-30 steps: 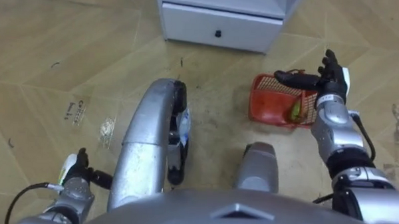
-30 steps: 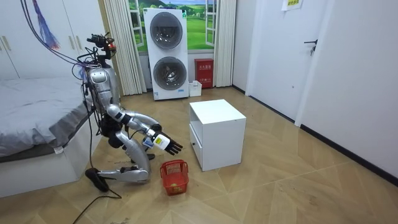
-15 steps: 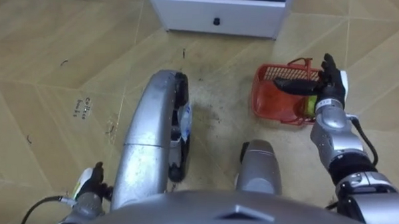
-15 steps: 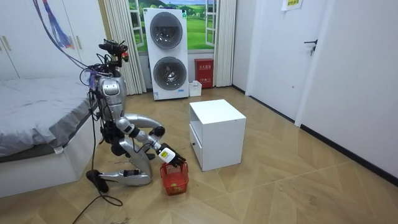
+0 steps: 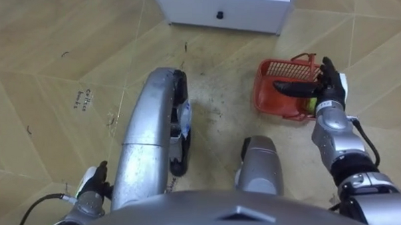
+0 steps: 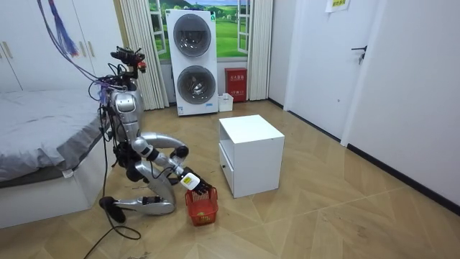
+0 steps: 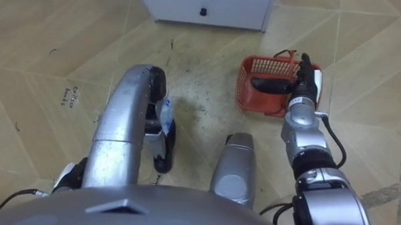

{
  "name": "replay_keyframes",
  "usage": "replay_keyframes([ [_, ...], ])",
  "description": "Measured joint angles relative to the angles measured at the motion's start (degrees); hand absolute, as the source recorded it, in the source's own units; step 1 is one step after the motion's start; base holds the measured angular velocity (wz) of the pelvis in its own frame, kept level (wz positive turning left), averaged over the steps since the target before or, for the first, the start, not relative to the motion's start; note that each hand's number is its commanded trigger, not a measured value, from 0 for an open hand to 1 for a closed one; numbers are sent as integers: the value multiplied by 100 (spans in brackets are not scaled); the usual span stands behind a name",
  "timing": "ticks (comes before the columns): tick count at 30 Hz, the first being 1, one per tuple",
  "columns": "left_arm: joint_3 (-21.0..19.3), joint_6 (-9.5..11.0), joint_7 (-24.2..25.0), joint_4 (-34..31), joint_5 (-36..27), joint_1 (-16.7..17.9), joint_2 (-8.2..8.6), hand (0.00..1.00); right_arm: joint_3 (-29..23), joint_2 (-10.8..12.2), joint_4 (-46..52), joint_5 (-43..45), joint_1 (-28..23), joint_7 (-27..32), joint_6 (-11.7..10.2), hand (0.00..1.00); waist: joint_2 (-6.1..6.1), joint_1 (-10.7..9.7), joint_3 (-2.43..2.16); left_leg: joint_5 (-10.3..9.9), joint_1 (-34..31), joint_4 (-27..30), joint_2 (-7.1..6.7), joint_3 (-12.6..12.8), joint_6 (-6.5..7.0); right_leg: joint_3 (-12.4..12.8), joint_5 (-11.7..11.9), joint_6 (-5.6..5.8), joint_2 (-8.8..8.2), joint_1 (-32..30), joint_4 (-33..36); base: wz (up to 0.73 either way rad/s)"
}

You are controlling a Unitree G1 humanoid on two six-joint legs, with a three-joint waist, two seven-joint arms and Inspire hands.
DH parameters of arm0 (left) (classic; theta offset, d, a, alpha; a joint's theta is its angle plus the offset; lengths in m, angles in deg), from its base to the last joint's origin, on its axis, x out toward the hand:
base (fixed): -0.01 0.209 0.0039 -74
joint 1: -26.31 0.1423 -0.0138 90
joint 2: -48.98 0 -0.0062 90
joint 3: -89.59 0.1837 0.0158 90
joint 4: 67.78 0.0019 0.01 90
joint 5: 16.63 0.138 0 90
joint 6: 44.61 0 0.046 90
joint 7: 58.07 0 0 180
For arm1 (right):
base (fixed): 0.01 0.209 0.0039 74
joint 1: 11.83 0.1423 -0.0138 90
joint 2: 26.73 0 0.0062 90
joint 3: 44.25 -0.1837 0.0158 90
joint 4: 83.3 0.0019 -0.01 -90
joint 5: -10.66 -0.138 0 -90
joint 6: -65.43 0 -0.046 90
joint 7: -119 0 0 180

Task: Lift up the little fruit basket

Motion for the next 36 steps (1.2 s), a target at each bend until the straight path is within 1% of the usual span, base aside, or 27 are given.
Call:
replay_keyframes([
  [3, 25, 2, 2, -8, -44, 2, 0, 0, 9, -24, -186, -125, 9, -5, -7, 0, 26, 17, -4, 12, -8, -19, 20, 10, -23, 11, -1, 0, 8, -34, -17, 0],
  [5, 120, 0, 10, -8, -214, 21, -2, 0, 11, -44, -286, -266, 8, -1, -2, 0, 40, 21, -6, 12, -13, -20, 26, 10, -24, 20, -1, 1, 17, -49, -22, 0],
  [8, 181, 0, 33, -8, -234, 28, -3, 0, 35, -123, -408, -386, 6, -1, 7, 0, 45, 25, -9, 14, -25, -32, 28, 10, -27, 27, -1, 1, 24, -72, -22, 0],
  [10, 299, 1, 67, -8, -237, 29, -4, 0, 116, -213, -450, -486, 7, -31, 8, 0, 48, 37, -10, 14, -28, -46, 28, 22, -28, 33, -1, 1, 15, -84, -21, 0],
  [12, 338, 3, 85, -8, -285, 28, -4, 0, 116, -235, -520, -604, 19, -84, 4, 0, 49, 54, -10, 13, -40, -57, 32, 32, -28, 36, -1, 1, 11, -112, -20, 0],
  [15, 337, 3, 94, -9, -458, 28, -4, 0, 115, -278, -827, -802, 64, -204, 6, 0, 49, 113, -10, 15, -47, -70, 86, 80, -30, 55, -1, 2, 13, -148, -19, 0],
  [16, 334, 3, 94, -9, -459, 35, -4, 0, 115, -294, -924, -860, 67, -237, 7, 6, 48, 130, -8, 15, -48, -72, 86, 80, -31, 68, -2, 4, 17, -160, -19, 0],
  [17, 334, -3, 97, -9, -459, 39, -4, 0, 115, -295, -971, -869, 76, -244, 7, 40, 48, 131, -8, 16, -48, -72, 86, 79, -33, 74, -2, 4, 20, -163, -19, -4],
  [18, 334, -5, 101, -9, -458, 38, -4, 0, 114, -300, -1061, -907, 100, -246, 6, 78, 46, 128, -7, 18, -49, -73, 87, 77, -36, 80, -2, 4, 25, -170, -19, 0],
  [19, 334, 2, 105, -9, -459, 25, -4, 0, 116, -324, -1095, -1008, 100, -258, 6, 100, 46, 128, -7, 18, -54, -77, 88, 78, -36, 80, -2, 4, 26, -179, -19, 0],
  [24, 334, 16, 107, -10, -482, 4, -4, 0, 117, -427, -1178, -1242, 124, -373, 5, 100, 35, 130, -1, 18, -89, -85, 94, 79, -37, 91, -3, 5, 31, -233, -18, 0],
  [29, 334, 16, 110, -13, -579, 6, -5, 0, 122, -450, -1267, -1385, 149, -419, 0, 100, 34, 147, 0, 20, -124, -84, 112, 78, -41, 92, -3, 5, 48, -273, -17, 0],
  [34, 319, 13, 233, -115, -579, 13, -24, 0, 118, -473, -1300, -1408, 149, -491, 1, 100, 35, 298, 0, 21, -156, -66, 138, 79, -42, 134, -4, 7, 68, -331, -9, -2],
  [36, 320, 13, 235, -125, -579, 14, -32, 0, 128, -473, -1300, -1412, 148, -549, 1, 100, 36, 310, 0, 20, -157, -66, 164, 93, -42, 132, -4, 7, 76, -336, -8, 0],
])
